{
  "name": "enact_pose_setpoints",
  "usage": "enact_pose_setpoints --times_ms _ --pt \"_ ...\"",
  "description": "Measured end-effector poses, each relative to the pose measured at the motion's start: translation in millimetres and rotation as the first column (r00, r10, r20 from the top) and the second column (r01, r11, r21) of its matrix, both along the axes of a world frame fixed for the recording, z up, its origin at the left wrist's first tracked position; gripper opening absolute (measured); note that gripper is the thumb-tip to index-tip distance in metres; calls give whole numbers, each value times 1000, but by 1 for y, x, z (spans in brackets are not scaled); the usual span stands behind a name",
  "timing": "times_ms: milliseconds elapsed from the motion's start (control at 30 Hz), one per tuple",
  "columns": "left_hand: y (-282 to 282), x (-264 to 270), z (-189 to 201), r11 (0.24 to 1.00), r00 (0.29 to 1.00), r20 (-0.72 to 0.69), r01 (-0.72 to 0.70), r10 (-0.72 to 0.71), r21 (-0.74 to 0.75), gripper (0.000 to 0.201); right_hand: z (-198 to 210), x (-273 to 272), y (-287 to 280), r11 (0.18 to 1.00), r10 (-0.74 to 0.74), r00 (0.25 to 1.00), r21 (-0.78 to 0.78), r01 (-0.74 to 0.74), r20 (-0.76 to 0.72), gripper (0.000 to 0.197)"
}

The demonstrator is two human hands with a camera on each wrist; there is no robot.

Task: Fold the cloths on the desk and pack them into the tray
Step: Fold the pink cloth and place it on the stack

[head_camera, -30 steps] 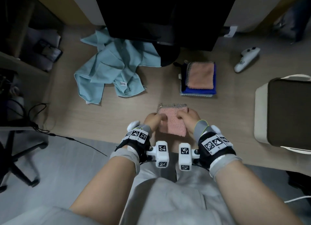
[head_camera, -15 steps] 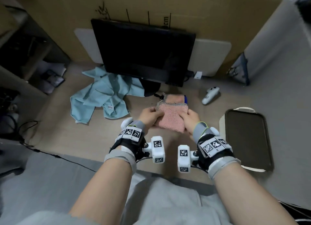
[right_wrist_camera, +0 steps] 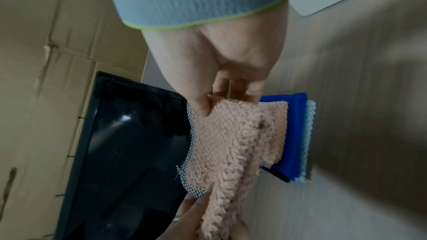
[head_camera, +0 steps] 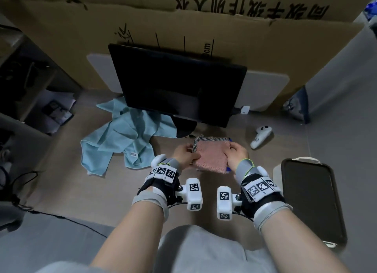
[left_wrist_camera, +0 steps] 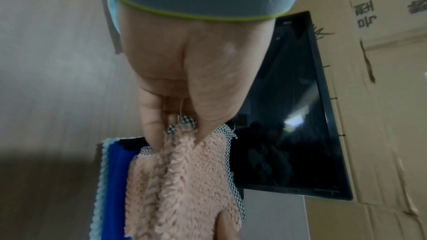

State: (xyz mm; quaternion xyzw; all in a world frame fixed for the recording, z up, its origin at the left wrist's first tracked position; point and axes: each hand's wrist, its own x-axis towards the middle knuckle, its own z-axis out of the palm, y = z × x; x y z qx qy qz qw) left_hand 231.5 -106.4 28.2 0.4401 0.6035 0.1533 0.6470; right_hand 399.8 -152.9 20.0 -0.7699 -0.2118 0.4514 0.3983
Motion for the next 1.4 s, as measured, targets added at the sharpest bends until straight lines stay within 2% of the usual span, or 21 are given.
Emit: enact_pose_setpoints --times_ms 100,200,300,400,533,633,733,833,967,1033,1100,1167,1233,1300,1400 --pt "26 5 -10 998 996 -59 67 -68 -11 43 -7 6 25 999 -28 999 -36 30 36 25" --pt "35 4 -22 988 992 -56 111 -117 -104 27 -19 8 32 993 -16 999 -113 20 36 25" --pt "38 5 -42 974 995 -35 85 -95 -210 24 -37 8 31 976 42 999 -215 -39 10 30" --pt "44 11 -58 962 997 -6 73 -77 -265 20 -54 11 36 961 11 1000 -277 -11 -4 35" --pt "64 20 -69 977 999 -22 36 -42 -209 6 -61 20 57 955 -74 997 -288 77 20 33" --pt "73 29 -73 980 997 -35 59 -67 -191 9 -62 27 67 954 -78 994 -285 97 77 27" --pt "79 42 -79 968 990 -95 80 -105 -240 12 -70 32 69 926 -70 990 -361 108 119 27" --pt "77 45 -89 980 983 -137 96 -121 -176 15 -68 34 67 910 -110 982 -383 160 151 20" --pt "82 46 -96 995 970 -237 33 -55 -94 16 -65 33 66 927 -229 958 -263 269 171 14" --pt "87 44 -89 1000 953 -304 -15 13 -5 14 -59 34 69 942 -233 953 -200 271 191 13" --pt "89 43 -81 999 984 -175 -23 17 -31 18 -54 36 75 959 -131 979 -231 165 154 3" --pt "82 46 -71 981 1000 8 2 0 -193 11 -51 32 77 955 -61 997 -288 70 39 15" --pt "74 54 -65 937 993 111 77 -41 -341 14 -53 28 75 941 -84 990 -336 43 -109 24" --pt "66 60 -71 915 992 100 113 -81 -388 28 -62 24 70 931 -122 974 -363 46 -189 25" --pt "58 60 -82 912 995 89 85 -54 -401 44 -65 25 67 920 -180 939 -387 56 -292 32"
